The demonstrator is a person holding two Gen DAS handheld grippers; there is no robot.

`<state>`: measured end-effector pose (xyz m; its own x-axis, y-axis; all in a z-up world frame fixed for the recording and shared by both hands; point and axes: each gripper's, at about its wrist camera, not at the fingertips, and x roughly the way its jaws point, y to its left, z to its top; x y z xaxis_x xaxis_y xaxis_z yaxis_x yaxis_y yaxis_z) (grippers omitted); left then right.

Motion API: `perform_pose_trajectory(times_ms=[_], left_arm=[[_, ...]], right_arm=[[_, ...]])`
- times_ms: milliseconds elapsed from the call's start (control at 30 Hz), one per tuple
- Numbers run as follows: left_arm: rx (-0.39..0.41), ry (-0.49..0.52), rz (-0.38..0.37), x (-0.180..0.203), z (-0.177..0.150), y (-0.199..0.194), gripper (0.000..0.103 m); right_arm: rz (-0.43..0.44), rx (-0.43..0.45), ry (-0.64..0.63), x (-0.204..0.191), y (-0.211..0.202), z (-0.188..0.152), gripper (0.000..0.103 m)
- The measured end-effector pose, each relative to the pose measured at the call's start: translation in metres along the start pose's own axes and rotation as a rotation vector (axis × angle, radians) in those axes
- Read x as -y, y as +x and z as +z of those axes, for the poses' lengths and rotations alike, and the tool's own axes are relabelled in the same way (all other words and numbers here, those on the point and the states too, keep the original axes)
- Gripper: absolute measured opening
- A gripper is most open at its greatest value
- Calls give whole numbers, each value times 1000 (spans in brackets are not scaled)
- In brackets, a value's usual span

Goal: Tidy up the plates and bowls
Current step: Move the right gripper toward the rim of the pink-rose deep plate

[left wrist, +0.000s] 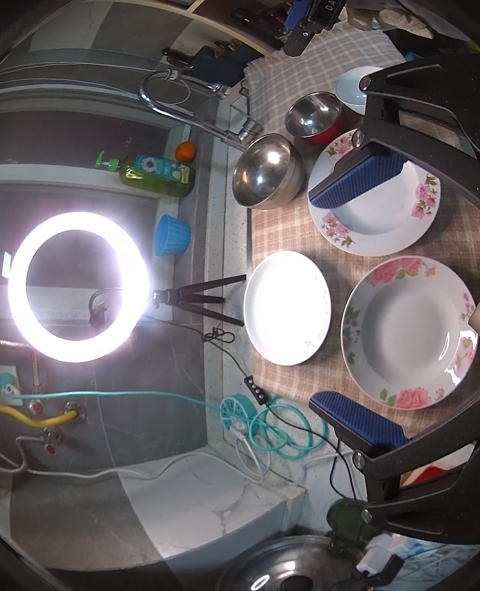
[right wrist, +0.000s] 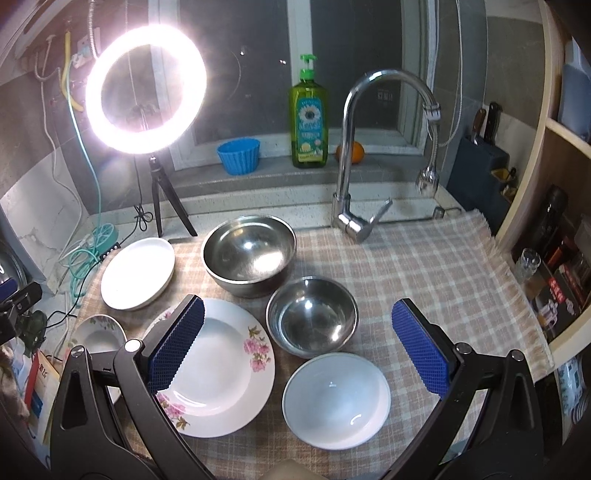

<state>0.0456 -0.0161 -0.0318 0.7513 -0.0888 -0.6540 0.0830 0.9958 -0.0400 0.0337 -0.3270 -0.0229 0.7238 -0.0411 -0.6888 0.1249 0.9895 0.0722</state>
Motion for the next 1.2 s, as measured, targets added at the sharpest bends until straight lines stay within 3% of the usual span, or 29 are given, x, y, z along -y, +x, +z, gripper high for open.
perform_pose_trajectory(times_ms=[233, 367, 467, 567, 633, 700, 900, 1200], left_arm=[[-63, 39, -60, 6, -1, 20, 83], [-102, 58, -100, 10, -1, 34, 74], [-133, 80, -135, 14, -1, 45, 68], [-179, 95, -185, 18, -2, 59, 58], [-204, 106, -215, 21, -2, 69, 50], [-242, 114, -250, 24, -1, 80, 46], [-350, 171, -348, 38, -2, 109, 31], [-465, 231, -419, 51, 1, 149, 26]], right_arm=[[40, -61, 41, 8, 6, -10, 101], [80, -123, 43, 5, 12, -19, 87], [130, -164, 49, 1, 14, -28, 83], [173, -211, 30, -8, 15, -39, 68], [203, -245, 24, -13, 18, -47, 65], [241, -282, 38, -15, 21, -54, 56], [319, -385, 101, -19, 40, -81, 42], [360, -479, 156, -26, 60, -107, 35]])
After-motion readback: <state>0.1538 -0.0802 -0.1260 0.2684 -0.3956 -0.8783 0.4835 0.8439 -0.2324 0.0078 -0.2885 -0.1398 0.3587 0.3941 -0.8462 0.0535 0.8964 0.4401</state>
